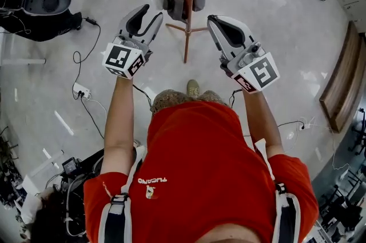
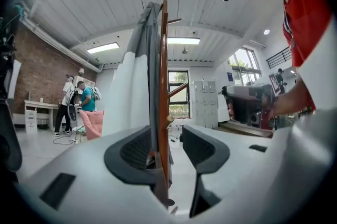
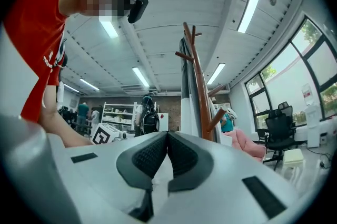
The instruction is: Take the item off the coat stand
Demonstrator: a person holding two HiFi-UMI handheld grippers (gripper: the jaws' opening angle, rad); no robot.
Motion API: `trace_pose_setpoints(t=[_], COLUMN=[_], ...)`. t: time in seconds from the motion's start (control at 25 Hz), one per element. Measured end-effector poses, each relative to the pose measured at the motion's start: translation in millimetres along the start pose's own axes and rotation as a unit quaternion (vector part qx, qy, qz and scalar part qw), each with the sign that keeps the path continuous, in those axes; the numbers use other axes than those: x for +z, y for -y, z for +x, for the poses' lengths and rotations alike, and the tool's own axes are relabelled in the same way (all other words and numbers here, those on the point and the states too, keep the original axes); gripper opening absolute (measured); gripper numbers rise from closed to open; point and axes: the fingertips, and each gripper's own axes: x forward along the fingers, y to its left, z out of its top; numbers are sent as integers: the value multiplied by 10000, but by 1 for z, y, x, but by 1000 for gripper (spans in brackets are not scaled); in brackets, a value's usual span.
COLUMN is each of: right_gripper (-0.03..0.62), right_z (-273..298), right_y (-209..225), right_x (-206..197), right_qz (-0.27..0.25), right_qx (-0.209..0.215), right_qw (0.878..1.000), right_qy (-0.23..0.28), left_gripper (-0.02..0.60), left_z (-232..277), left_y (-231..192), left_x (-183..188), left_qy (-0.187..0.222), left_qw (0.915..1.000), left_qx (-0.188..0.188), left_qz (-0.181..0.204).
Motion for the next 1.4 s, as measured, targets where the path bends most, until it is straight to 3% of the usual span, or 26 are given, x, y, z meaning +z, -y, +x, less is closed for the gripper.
trace_pose_setpoints(t=[0.2, 0.44, 0.88, 1.0, 1.04, 1.4], right_gripper=[25, 25, 25, 25, 25, 25], right_z=[12, 19, 3, -3, -3, 10], right_y=[29, 42, 53, 55, 55, 42], right_x=[-25, -48, -69, -69, -69, -66], right_qz=[78, 71, -9, -27, -28, 34], right_qx=[-119, -424, -1199, -1371, -1394, -1214], right_qw=[9996, 9978, 9895, 9871, 9866, 9894], right_qy=[-233, -501, -802, -831, -843, -796], left_gripper=[196, 218, 218, 64, 44, 25], left_z=[40, 83, 140, 149, 150, 133], left_y=[-28, -52, -73, -74, -75, -99], left_x=[-51, -116, -208, -206, -205, -168], left_qy=[-526, -1195, -2303, -2218, -2201, -1752], left_qw=[9982, 9899, 9568, 9602, 9621, 9813], left_qx=[-294, -746, -1601, -1516, -1450, -770], left_qz=[-12, 166, 772, 761, 706, 204])
